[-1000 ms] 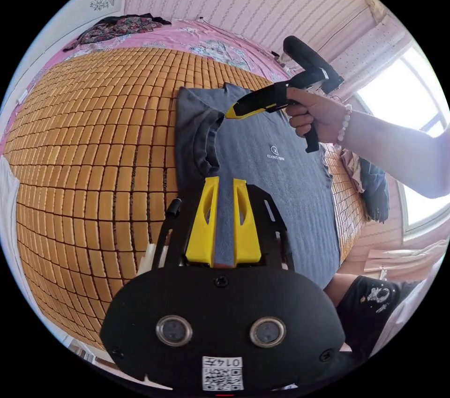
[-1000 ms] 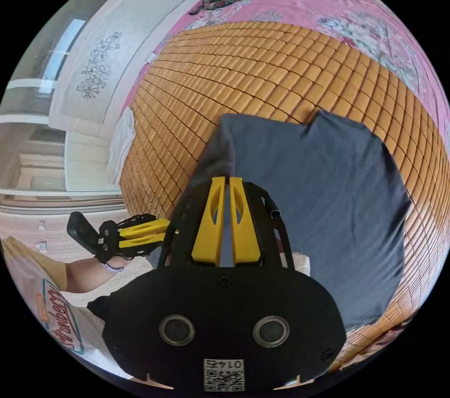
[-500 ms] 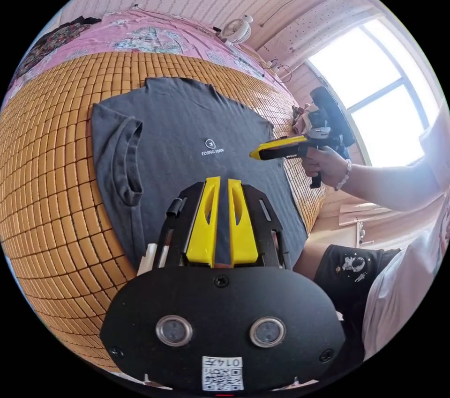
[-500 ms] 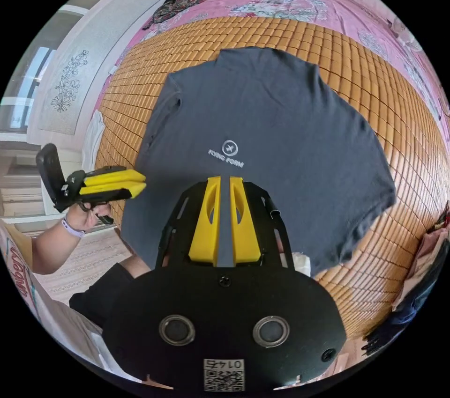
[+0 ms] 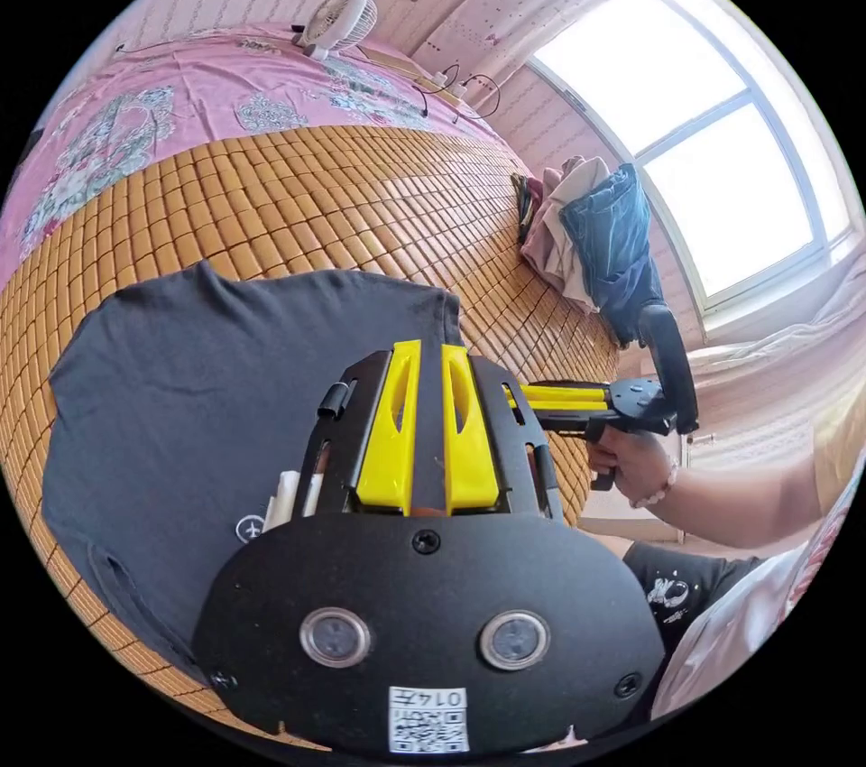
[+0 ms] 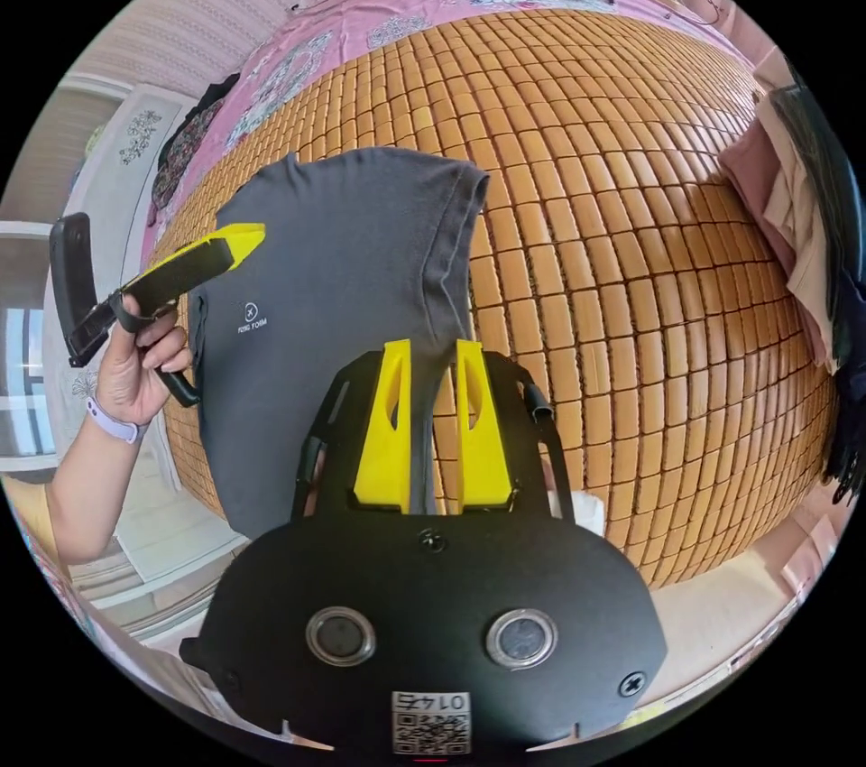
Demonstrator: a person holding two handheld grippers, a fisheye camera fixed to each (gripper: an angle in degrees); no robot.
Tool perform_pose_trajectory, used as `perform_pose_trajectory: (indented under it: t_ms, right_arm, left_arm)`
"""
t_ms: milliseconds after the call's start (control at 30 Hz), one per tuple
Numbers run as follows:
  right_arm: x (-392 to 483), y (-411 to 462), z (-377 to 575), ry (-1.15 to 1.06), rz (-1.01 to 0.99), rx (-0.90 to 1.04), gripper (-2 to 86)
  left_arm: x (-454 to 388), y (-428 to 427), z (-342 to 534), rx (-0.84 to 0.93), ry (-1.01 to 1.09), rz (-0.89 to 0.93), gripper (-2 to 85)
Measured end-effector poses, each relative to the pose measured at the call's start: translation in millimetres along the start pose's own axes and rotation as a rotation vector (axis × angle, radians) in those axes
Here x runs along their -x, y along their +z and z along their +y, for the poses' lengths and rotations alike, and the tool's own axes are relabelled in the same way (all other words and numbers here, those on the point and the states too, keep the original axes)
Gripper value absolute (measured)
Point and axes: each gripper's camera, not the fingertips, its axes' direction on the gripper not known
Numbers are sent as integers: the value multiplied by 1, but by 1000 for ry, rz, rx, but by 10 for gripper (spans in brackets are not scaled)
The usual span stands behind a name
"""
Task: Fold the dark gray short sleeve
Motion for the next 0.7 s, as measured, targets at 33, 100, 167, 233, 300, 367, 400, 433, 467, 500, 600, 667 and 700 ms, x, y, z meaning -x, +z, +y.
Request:
perform_pose_trajectory:
  t_ms: [33, 100, 167, 233, 300, 367, 400, 433, 467, 500, 600, 667, 700]
  right_arm:
    - [-3, -2, 2, 4, -4, -12, 73]
    - [-13, -8, 10, 21, -15, -33, 69]
    - [-22, -13, 16, 33, -24, -56, 67]
    - [-30, -22, 23, 32, -3, -86, 68]
    - [-38, -25, 29, -6, 9, -74, 72]
    - [-45, -22, 32, -26, 6, -46, 74]
    - [-50, -23, 35, -28, -13, -51, 73]
    - [-52, -24, 36, -31, -24, -57, 71]
    - [-55, -26, 39, -44, -40, -58, 66]
    - [-58, -26, 41, -46, -38, -51, 59]
    - [-63, -29, 47, -51, -57, -50, 46]
    - [-66, -28, 50, -58, -85, -44, 38]
    - [-68, -28, 52, -66, -101, -39, 34]
  left_arm:
    - [-6, 13, -13, 14, 13, -14, 49]
    - [-15, 32, -31, 31, 34, -19, 51]
    - [-22, 50, -47, 50, 49, -30, 55]
    - [-32, 71, -64, 77, 57, -84, 67]
    - [-40, 86, -73, 94, 83, -110, 73]
    - [-49, 101, -80, 126, 118, -139, 78]
    - [-53, 111, -83, 153, 138, -175, 79]
    - [-56, 120, -84, 181, 151, -217, 79]
    - [-57, 124, -84, 192, 155, -236, 78]
    - [-59, 127, -83, 183, 166, -260, 71]
    - [-62, 128, -83, 163, 182, -297, 34]
    - [-59, 123, -86, 152, 159, -270, 12]
    - [-56, 117, -87, 124, 139, -254, 6]
